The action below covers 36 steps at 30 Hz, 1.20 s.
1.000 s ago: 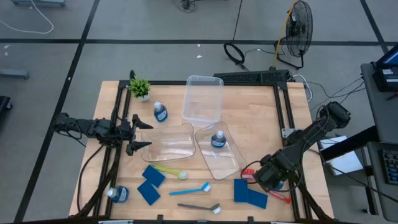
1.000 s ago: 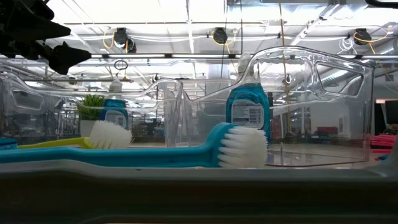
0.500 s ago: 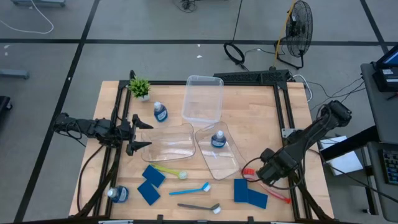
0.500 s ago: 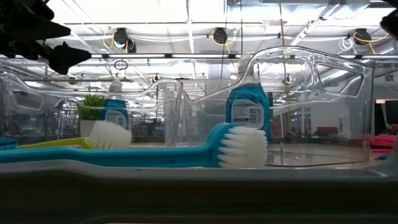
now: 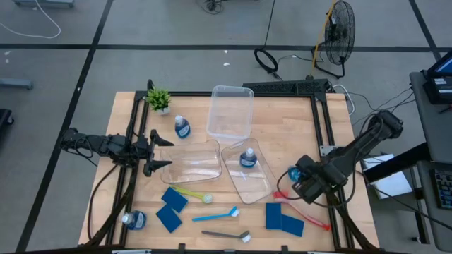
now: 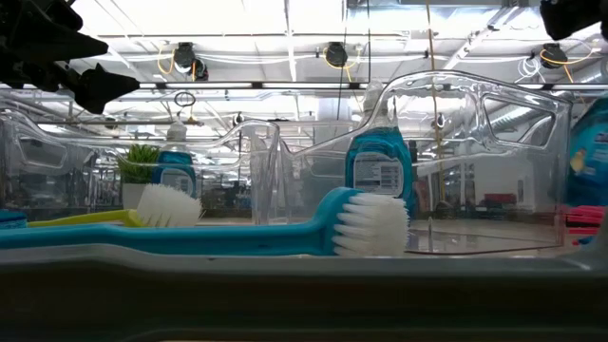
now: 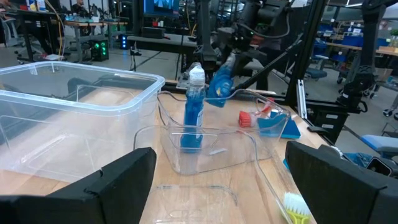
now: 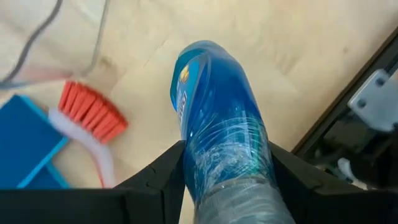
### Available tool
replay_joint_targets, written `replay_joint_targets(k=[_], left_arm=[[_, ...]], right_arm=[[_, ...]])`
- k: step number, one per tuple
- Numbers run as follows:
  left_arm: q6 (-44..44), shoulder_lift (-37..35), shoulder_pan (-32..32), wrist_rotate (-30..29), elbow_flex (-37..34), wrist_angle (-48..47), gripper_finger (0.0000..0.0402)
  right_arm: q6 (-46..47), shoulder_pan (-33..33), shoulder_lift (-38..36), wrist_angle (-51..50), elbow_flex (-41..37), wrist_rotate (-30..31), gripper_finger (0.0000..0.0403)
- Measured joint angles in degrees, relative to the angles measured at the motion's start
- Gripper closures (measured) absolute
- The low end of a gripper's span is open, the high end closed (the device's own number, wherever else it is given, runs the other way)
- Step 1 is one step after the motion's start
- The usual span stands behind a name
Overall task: Pick & Place Kitchen Sink Supplies
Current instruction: Put the blue soap dispenser into the right transparent bin
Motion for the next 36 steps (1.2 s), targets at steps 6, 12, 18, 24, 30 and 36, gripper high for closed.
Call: replay_joint_targets(k=[6,12,18,24,30,36], left_arm=[[0.0,0.0,0.0,0.0,0.0,0.01,0.0041],[0.0,0.0,0.0,-0.02,-0.02,0.0,0.0041],[0.02,0.0,0.0,0.0,0.0,0.02,0.0041],[0.0,0.0,0.01,0.0,0.0,0.0,0.0041],[0.0,0.0,0.01,0.0,0.0,0.02,0.0041],[0.0,0.0,0.02,0.0,-0.02,0.02,0.0041]], right_arm=[[-0.02,0.0,-2.0,-2.15,0.02,6.4,0.0243],[-0.44,0.0,-4.28,-4.14,0.04,14.96,0.0243],[-0.44,0.02,-6.58,-7.16,0.07,20.79,0.0243],[-4.69,0.0,-9.98,-6.43,0.07,31.67,0.0243],[-27.78,-0.32,-12.73,7.81,0.79,37.61,0.0242],[-61.11,-2.95,-10.61,35.13,6.05,34.15,0.0241]])
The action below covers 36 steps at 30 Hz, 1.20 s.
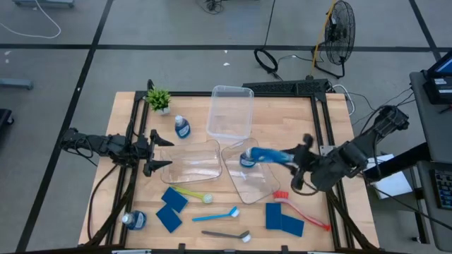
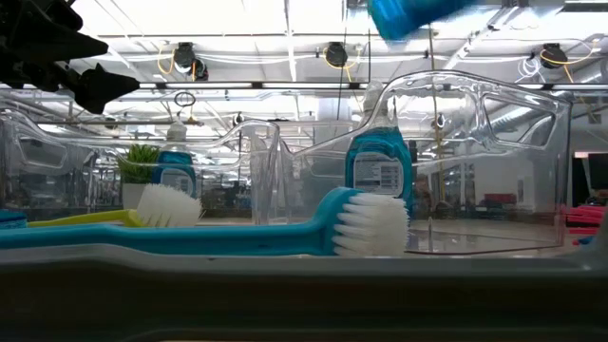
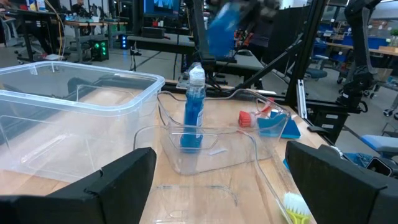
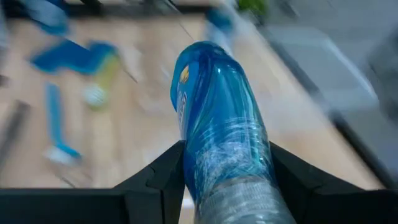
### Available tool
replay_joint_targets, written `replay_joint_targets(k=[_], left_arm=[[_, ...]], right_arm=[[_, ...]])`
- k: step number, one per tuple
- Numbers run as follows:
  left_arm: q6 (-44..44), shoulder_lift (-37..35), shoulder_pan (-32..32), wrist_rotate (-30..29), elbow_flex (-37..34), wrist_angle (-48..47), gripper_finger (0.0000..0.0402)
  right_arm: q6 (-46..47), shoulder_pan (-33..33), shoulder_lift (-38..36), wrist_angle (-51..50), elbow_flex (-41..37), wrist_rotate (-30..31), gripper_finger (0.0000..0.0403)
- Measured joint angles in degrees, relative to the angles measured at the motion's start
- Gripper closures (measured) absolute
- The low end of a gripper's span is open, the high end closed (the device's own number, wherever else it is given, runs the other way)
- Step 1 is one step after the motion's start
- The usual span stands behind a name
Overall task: Pick & Place Kitchen Sink Supplies
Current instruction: Put the blue soap dispenser into the right transparent bin
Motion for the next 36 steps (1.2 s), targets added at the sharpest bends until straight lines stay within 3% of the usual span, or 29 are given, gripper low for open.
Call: replay_joint_targets(k=[3,6,13,17,22,28,36], left_arm=[[0.01,0.0,-0.02,0.0,0.02,-0.02,0.0041],[0.01,0.0,-0.02,0.0,0.02,-0.02,0.0041],[0.0,0.0,-0.02,0.0,0.0,-0.02,0.0041],[0.01,0.0,-0.01,0.0,0.02,-0.02,0.0041],[0.0,0.0,-0.02,0.0,0.02,-0.02,0.0041],[0.01,0.0,-0.01,0.0,0.01,-0.02,0.0041],[0.02,0.0,-0.02,0.0,0.02,-0.02,0.0041]], right_arm=[[-10.82,-2.29,4.21,7.08,5.97,-5.3,0.024],[-14.66,-5.01,10.62,3.59,14.7,-9.47,0.0239],[-8.26,-13.41,29.07,-24.49,38.43,-22.48,0.0239],[-2.6,-16.08,37.52,-39.71,45.72,-29.86,0.0239],[0.47,-16.26,42.55,-43.43,45.59,-39.56,0.0239],[2.77,-15.62,44.47,-44.01,42.77,-46.59,0.0239],[4.08,-15.63,44.37,-43.69,39.26,-47.9,0.0239]])
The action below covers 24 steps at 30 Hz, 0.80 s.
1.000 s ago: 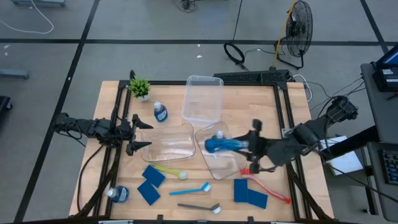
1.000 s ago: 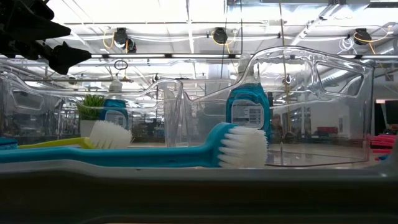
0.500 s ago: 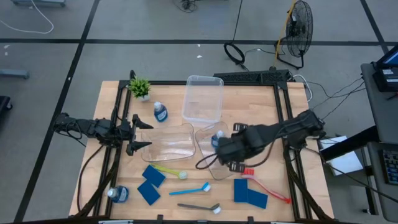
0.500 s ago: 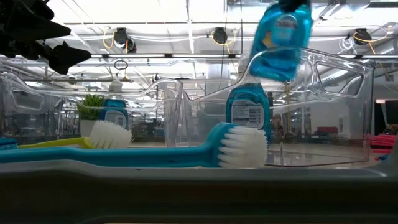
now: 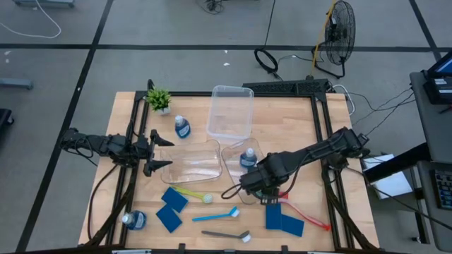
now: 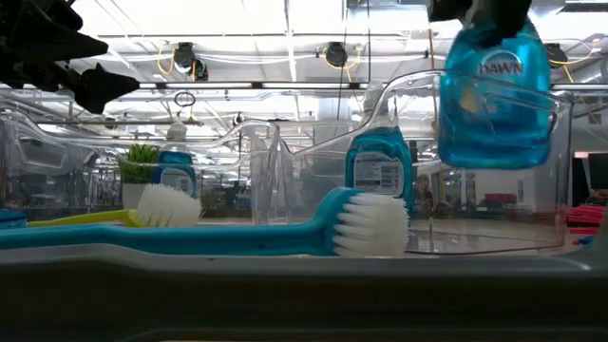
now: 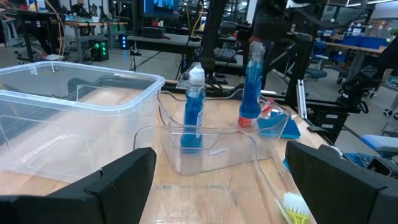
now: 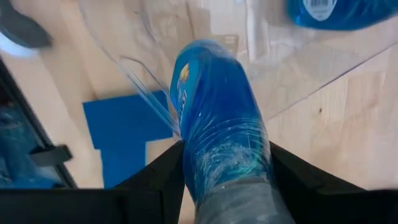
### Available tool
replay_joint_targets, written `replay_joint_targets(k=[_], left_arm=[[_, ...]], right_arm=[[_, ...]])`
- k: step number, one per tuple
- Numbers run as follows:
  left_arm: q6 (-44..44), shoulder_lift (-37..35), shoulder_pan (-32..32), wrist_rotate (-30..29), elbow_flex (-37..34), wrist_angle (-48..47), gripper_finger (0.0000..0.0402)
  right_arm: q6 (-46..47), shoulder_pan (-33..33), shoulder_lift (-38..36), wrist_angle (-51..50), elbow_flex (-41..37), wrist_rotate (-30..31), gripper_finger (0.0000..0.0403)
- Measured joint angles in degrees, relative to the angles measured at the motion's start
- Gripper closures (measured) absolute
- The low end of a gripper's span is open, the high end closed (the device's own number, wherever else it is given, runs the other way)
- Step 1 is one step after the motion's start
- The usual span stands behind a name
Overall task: Pick & Place Kitchen Sink Supplies
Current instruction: Put the blue soap dispenser into the right transparent bin
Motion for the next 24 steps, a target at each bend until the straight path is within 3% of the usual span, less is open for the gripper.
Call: replay_joint_targets(k=[15,24], left_arm=[[-0.02,0.0,0.01,0.0,-0.01,0.0,0.0041],[-0.02,0.0,0.0,0.0,0.0,0.02,0.0041]], right_arm=[[-1.24,-0.07,-0.02,0.44,-9.54,1.52,0.0234],[-1.24,-0.07,-0.02,3.15,-10.82,1.39,0.0214]])
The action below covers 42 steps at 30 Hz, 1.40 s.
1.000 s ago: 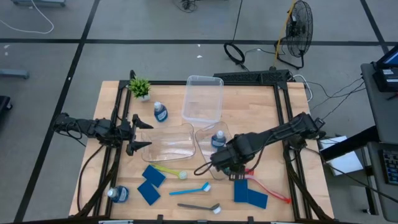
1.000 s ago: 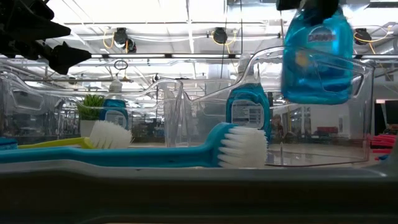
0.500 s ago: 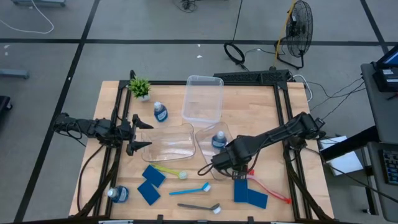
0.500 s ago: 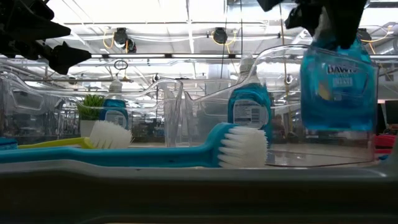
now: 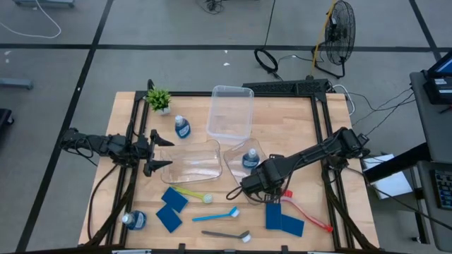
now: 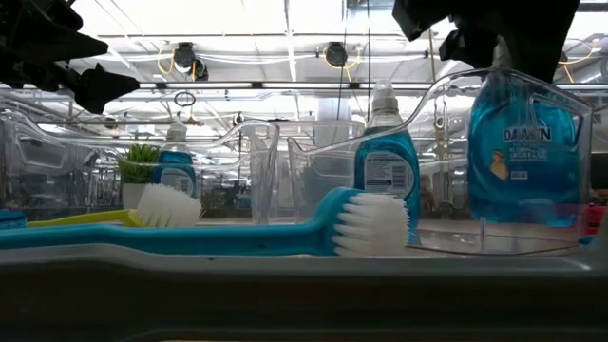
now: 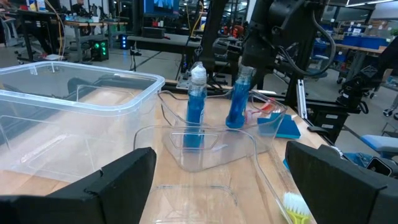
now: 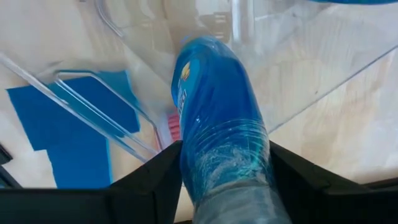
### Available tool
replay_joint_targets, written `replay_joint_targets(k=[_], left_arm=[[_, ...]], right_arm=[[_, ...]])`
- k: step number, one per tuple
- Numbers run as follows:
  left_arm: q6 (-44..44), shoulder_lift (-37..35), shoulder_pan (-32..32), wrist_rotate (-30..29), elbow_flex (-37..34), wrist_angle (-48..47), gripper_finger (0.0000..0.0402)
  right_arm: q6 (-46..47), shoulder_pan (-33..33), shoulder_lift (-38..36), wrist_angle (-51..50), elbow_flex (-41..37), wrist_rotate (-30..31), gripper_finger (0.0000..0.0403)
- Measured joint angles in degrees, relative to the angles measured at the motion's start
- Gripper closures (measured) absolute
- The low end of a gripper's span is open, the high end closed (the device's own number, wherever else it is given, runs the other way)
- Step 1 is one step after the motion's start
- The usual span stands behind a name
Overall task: Pick & Place Kitchen Sink Supplies
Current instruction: Put the blue soap dispenser into the right transparent bin
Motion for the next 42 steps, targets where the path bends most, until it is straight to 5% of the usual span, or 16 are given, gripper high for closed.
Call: replay_joint_targets(k=[26,42], left_arm=[[0.02,0.0,0.01,0.0,-0.02,-0.02,0.0041],[0.01,0.0,0.0,0.0,-0.02,-0.02,0.0041]], right_arm=[[1.4,-0.35,-0.39,0.82,0.0,-0.09,0.0159],[6.82,-3.09,-12.57,-1.28,0.0,-0.02,0.0174]])
